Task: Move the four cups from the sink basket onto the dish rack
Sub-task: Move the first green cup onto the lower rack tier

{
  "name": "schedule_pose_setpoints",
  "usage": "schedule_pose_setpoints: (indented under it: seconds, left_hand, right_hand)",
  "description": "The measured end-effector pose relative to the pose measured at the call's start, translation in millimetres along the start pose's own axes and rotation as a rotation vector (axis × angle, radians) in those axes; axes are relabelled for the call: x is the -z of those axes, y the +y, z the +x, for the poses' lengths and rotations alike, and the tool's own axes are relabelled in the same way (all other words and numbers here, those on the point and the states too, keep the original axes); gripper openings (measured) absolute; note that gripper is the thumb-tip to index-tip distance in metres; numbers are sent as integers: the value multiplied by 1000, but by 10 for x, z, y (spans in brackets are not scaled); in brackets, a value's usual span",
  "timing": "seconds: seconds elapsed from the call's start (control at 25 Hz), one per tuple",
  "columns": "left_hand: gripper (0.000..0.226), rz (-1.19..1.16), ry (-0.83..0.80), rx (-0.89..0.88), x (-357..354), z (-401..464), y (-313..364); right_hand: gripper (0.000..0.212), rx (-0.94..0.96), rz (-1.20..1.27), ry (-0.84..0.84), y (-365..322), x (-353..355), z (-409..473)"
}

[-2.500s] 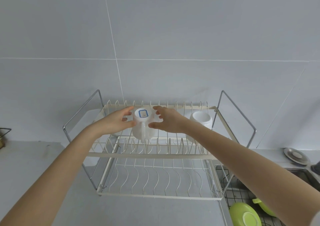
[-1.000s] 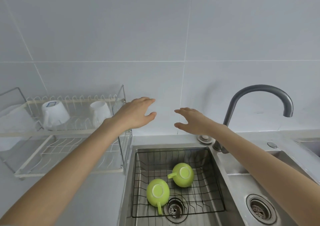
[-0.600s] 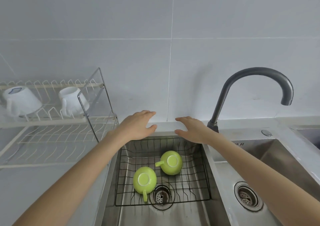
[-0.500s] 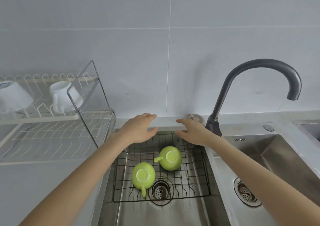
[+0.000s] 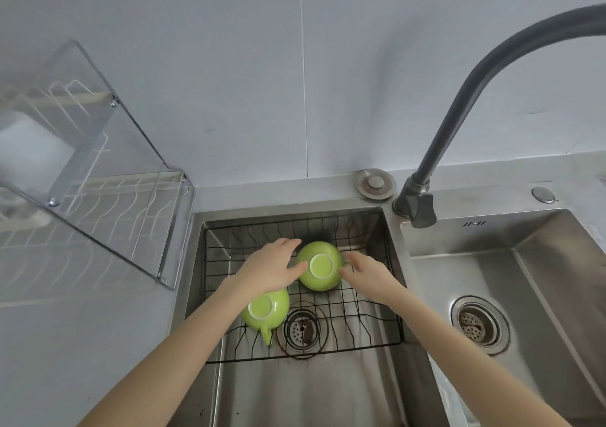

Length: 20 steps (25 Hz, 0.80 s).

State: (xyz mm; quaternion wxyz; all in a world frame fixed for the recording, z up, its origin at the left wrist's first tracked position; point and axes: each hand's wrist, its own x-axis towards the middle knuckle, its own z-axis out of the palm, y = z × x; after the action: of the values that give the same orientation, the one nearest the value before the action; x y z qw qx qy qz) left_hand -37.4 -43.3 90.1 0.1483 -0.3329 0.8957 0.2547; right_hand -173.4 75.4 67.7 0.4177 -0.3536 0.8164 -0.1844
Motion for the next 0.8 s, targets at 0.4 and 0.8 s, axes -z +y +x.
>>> schedule_pose_setpoints:
  seconds: [0.4,0.8]
  left_hand:
    - [61,-260,-55,147,-552,781,-166]
    - [67,-343,-11,225,-817,1065,-288]
  right_hand:
    - [43,-286,437,-24,305,-368,466]
    - [44,-390,695,-9,356,-522,730]
